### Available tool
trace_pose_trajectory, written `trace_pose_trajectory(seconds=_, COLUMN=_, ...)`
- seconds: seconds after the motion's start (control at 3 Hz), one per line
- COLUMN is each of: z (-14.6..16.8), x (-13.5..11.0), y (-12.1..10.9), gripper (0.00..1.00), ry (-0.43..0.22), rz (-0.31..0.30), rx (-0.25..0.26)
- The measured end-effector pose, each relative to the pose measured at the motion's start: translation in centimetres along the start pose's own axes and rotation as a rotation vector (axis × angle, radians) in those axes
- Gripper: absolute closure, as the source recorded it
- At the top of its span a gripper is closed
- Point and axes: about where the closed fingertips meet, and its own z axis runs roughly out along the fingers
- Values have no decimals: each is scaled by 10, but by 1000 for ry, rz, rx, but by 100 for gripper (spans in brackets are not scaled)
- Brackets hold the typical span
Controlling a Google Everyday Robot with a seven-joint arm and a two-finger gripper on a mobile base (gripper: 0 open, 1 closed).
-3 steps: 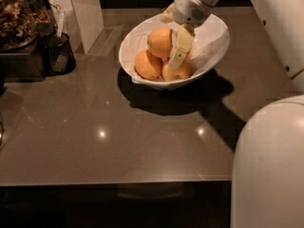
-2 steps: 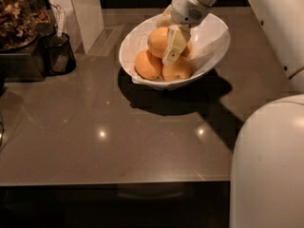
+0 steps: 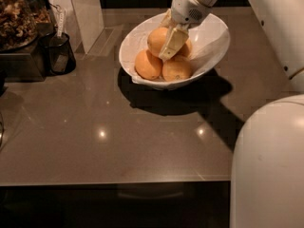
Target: Pick orange from white bowl
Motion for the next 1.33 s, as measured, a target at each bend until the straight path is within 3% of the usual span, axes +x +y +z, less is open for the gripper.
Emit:
trace_pose_trajectory(seconds=0.33, z=0, x=0, y=0, gripper=88, ry=0, rz=0, rx=0)
trace_pose_trajectory(seconds=0.67, z=0, x=-3, y=-2, gripper=100, ry=-32, rz=-2, rx=8)
trace_pose_trajectory(seconds=1.0, z=-19, x=-13, y=11, gripper=100, ry=-158, rz=-44, rx=32)
trace_pose_trajectory(seconds=1.33, z=-53, x=-15, y=38, gripper=100, ry=-277, rz=-62, rx=96)
